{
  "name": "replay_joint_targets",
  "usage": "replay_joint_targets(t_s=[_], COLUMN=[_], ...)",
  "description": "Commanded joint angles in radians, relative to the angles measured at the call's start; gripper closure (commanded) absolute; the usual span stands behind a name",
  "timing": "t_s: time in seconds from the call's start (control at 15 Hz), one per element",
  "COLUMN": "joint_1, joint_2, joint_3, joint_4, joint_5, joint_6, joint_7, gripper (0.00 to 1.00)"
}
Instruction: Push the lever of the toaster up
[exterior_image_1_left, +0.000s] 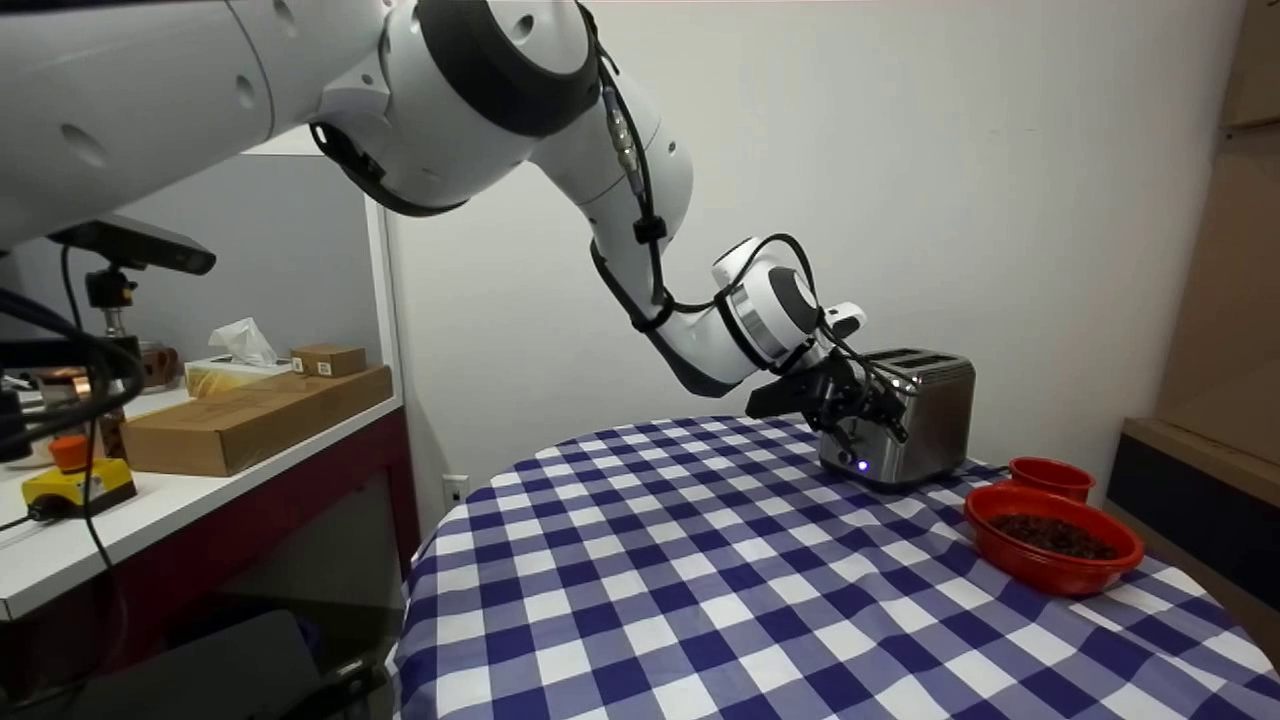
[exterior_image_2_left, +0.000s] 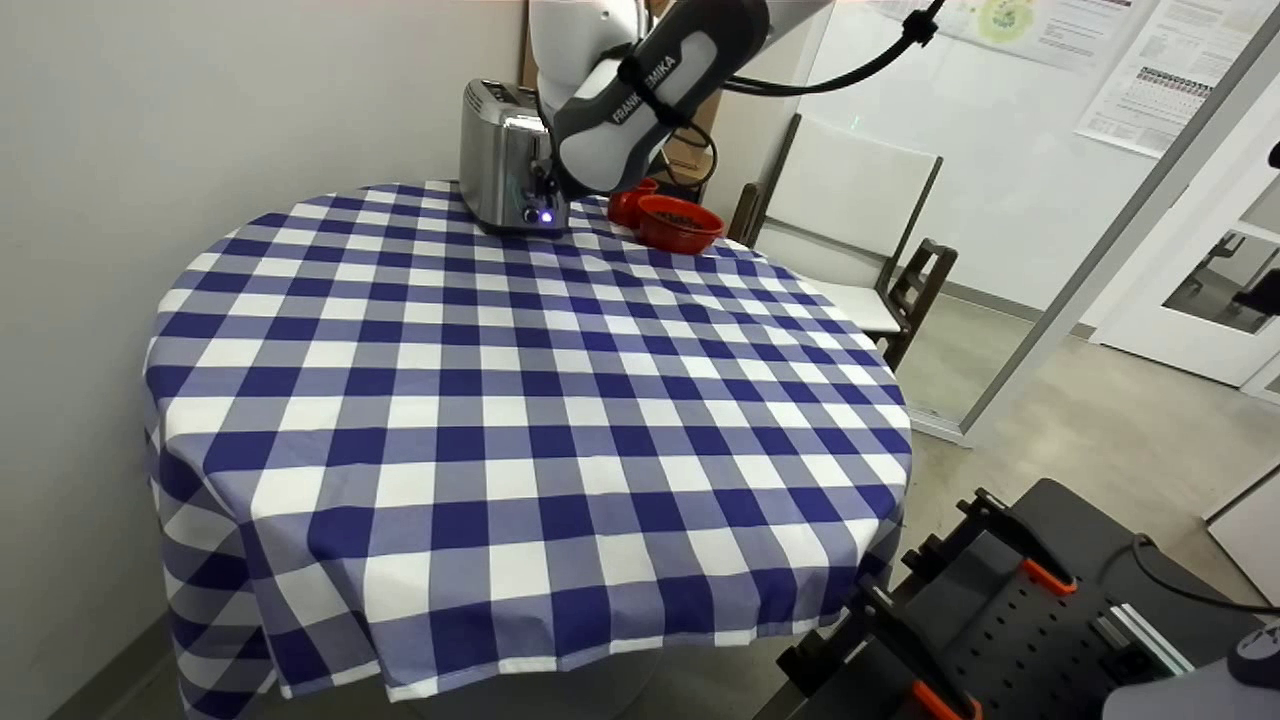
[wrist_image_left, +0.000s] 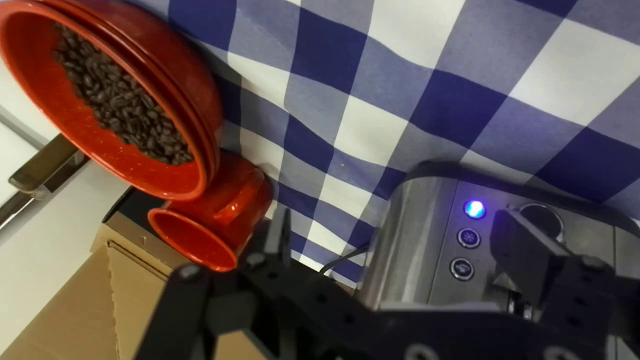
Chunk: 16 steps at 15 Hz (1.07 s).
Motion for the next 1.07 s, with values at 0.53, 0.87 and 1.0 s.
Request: replay_joint_targets(t_s=[0.53, 0.87, 1.0], joint_1=[-0.03, -0.036, -0.041], joint_2=[0.126, 0.165, 0.182], joint_3=[-0.021, -0.025, -0.032], joint_4=[0.136, 0.184, 0.194], joint_5=[0.054, 0.071, 0.079], joint_6=[-0.03, -0.011, 0.015], joint_7=[-0.017, -0.003, 0.007], gripper=[0.0, 0.0, 0.0])
